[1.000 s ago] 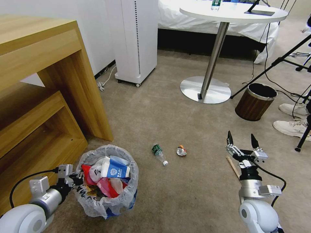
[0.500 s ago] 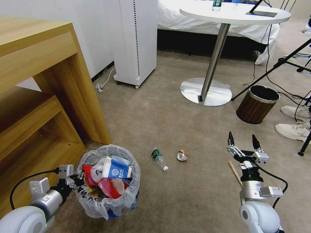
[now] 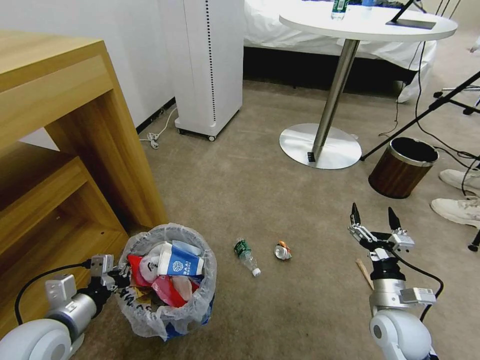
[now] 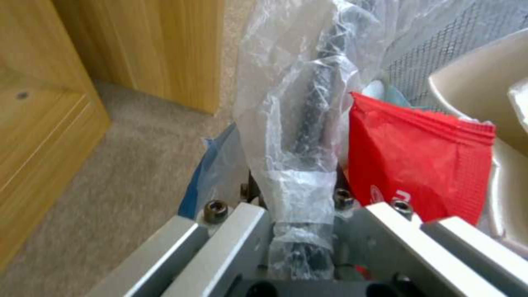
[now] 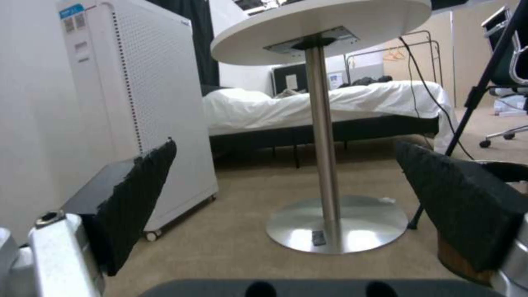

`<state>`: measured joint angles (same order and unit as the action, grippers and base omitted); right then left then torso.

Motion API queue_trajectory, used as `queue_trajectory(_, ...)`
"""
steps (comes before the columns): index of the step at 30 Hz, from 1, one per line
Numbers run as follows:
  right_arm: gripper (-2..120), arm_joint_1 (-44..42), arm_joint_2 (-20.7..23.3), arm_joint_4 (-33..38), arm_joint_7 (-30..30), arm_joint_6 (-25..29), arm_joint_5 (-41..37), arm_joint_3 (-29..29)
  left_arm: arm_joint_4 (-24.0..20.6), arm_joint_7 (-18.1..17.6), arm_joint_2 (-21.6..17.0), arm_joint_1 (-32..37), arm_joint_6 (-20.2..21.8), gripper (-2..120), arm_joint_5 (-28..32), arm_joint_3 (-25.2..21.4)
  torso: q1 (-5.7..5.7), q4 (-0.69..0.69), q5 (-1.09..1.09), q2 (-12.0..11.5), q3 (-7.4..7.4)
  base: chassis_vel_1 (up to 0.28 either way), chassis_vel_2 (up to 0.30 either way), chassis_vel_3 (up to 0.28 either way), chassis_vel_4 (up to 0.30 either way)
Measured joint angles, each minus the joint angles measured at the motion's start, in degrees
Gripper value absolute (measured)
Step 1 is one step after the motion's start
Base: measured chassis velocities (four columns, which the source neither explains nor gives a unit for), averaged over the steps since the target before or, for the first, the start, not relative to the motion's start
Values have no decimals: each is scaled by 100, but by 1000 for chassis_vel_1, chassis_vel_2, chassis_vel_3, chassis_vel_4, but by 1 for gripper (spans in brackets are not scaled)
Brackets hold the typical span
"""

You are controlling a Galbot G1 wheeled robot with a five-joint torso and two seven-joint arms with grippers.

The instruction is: Pick up the trash bin and place the garbage on the floor into it.

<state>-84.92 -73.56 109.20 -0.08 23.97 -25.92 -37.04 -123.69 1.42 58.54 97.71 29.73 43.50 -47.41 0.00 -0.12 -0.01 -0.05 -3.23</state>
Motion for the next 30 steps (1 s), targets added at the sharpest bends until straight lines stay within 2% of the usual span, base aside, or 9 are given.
queue_trajectory(15, 100, 98, 11, -88, 43, 18, 36, 124, 76, -1, -1, -24, -5, 1, -12, 14, 0, 0, 1, 0, 0, -71, 68, 71, -67)
queue_trajectory(19, 100, 135, 145, -87, 272, -413, 3, 189, 106, -1, 14, -31, -12, 1, -12, 20, 0, 0, 1, 0, 0, 0, 0, 0, 0)
queue_trajectory(22, 100, 142, 435, -61, 543, -1040, -273, 284, 133, 5, 23, -29, -30, 1, -15, 23, 0, 0, 2, 0, 0, 0, 0, 0, 0)
queue_trajectory(23, 100, 142, 435, -61, 543, -1040, -273, 284, 133, 5, 23, -29, -30, 1, -15, 23, 0, 0, 2, 0, 0, 0, 0, 0, 0)
queue_trajectory(26, 100, 200, 804, -58, 729, -1767, -646, 346, 151, 12, 77, -48, -48, 1, -43, 48, 0, 0, 1, 0, 0, 0, 0, 0, 0)
queue_trajectory(27, 100, 200, 804, -58, 729, -1767, -646, 346, 151, 12, 77, -48, -48, 1, -43, 48, 0, 0, 1, 0, 0, 0, 0, 0, 0)
queue_trajectory(30, 100, 302, 1101, -114, 830, -2408, -919, 373, 173, 27, 103, -54, -65, 1, -92, 72, 0, 0, 2, 0, 0, 0, 0, 0, 0)
